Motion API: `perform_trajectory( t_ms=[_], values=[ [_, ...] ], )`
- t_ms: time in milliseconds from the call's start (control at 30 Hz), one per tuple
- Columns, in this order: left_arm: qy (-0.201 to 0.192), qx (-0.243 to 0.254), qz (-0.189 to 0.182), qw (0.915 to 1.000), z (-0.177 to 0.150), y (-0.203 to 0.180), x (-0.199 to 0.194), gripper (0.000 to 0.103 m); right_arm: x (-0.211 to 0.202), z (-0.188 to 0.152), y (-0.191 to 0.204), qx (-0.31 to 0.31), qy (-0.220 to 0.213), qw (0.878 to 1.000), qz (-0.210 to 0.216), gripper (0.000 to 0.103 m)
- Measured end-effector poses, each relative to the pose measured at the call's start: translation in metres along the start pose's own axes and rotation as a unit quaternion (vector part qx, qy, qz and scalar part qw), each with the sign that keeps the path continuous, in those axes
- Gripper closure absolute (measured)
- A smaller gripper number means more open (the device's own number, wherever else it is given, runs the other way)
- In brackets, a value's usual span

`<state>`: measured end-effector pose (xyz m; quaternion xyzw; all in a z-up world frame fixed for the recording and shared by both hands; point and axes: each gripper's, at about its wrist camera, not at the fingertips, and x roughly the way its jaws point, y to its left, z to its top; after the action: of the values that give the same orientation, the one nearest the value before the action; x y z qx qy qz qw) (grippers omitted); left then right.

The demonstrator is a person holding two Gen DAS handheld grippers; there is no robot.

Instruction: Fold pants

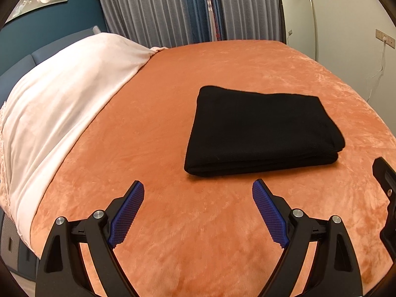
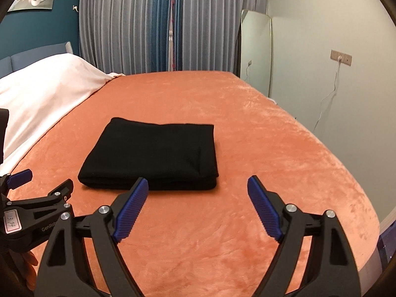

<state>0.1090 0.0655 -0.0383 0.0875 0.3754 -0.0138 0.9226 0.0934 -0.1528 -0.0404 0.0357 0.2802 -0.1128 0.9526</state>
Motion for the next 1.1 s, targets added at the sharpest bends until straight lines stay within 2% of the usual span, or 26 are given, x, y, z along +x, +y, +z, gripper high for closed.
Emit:
perform_trajectory(
  t_ms=[433, 1100],
  values=[
    [0.024, 0.000, -0.005, 0.9997, 0.000, 0.003, 0.031, 0.016, 0.024, -0.003, 0.008, -0.003, 0.020, 1.000, 0.000, 0.023],
    [0.031, -0.008, -0.001, 0.9995, -0.004, 0.009, 0.032, 0.016, 0.025, -0.006, 0.012, -0.005, 0.024, 1.000, 0.001, 0.023]
  ],
)
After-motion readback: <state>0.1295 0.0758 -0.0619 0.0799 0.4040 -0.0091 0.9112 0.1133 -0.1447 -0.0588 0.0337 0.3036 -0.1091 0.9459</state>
